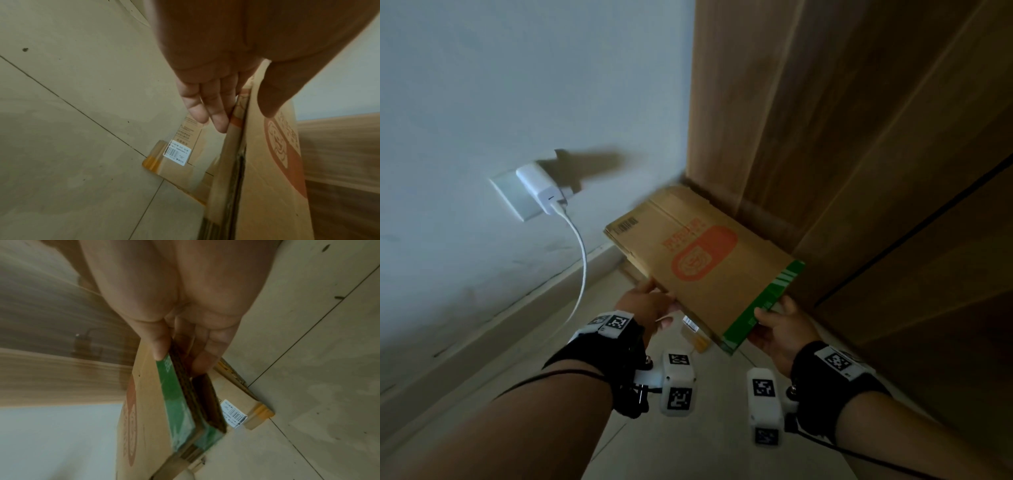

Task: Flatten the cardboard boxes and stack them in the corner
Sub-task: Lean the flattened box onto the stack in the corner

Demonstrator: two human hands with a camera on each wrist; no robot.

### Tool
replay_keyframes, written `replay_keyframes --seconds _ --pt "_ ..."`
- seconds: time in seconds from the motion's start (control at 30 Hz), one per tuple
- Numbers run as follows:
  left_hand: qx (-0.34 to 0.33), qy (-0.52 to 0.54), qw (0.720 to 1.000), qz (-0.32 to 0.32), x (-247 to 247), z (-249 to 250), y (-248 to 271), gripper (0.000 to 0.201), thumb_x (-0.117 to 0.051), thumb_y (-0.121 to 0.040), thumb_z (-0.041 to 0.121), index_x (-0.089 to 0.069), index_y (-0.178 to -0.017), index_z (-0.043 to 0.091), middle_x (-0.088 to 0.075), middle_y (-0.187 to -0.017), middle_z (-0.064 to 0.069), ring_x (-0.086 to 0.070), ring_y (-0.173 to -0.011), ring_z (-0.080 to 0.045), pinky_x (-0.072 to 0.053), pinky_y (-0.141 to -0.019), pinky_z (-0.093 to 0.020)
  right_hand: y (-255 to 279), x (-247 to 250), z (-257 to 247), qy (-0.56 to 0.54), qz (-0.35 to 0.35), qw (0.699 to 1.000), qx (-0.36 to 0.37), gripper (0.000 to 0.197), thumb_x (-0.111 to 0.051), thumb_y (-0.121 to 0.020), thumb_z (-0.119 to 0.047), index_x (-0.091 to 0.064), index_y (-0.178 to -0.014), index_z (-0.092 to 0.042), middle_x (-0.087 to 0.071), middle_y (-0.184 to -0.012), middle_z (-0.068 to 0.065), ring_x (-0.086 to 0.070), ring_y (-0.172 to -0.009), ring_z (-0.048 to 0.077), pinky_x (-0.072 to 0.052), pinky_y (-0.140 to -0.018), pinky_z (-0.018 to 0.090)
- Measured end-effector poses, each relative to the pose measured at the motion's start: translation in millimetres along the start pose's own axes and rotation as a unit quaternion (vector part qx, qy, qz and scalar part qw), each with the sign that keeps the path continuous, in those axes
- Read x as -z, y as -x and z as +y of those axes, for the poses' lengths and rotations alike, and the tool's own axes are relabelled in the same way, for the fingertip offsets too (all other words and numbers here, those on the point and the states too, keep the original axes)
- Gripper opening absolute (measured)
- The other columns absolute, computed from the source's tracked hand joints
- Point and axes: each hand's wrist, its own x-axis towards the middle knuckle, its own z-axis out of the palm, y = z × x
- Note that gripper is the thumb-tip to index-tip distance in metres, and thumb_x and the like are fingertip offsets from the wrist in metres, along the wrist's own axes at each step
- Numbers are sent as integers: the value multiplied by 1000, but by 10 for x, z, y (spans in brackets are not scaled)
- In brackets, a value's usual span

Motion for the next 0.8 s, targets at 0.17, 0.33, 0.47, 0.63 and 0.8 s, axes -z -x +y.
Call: replay_keyframes --seconds 0.17,0.33,0.47,0.63,0.8 --pt "-8 -16 1000 -1 -34 -162 -354 63 -50 -88 -7 -33 -145 12 -58 -122 -10 -61 -90 -13 -50 -75 -26 -409 -33 63 7 10 1000 -2 55 -45 -95 0 -34 -143 -24 -61 -99 6 -62 -84 22 -49 -59 31" --pt "37 22 999 26 -150 -244 -519 67 -55 -88 2 -27 -147 17 -43 -148 -11 -46 -130 -24 -41 -101 -35 -826 -41 270 31 110 993 -24 69 -62 -87 -14 -25 -142 -29 -59 -117 20 -64 -93 33 -55 -82 46" --pt "38 41 997 45 -169 -324 -611 66 -55 -89 7 -27 -148 19 -26 -157 -7 -32 -141 -22 -35 -107 -32 -943 -75 432 81 94 992 -38 57 -62 -84 -12 -34 -131 -24 -61 -109 17 -63 -101 36 -51 -93 52" --pt "46 -26 999 13 -152 -386 -702 74 -61 -85 3 -26 -148 21 -32 -154 -5 -37 -138 -26 -41 -103 -38 -963 -83 469 61 77 994 -47 58 -49 -90 4 -29 -138 -20 -53 -113 17 -57 -107 36 -51 -89 45" --pt "72 -27 997 26 -112 -429 -754 81 -65 -82 6 -23 -149 26 -28 -156 -5 -35 -138 -27 -41 -107 -42 -1022 -31 476 147 77 985 -49 62 -53 -89 -2 -26 -144 -14 -50 -109 7 -49 -99 23 -47 -96 40"
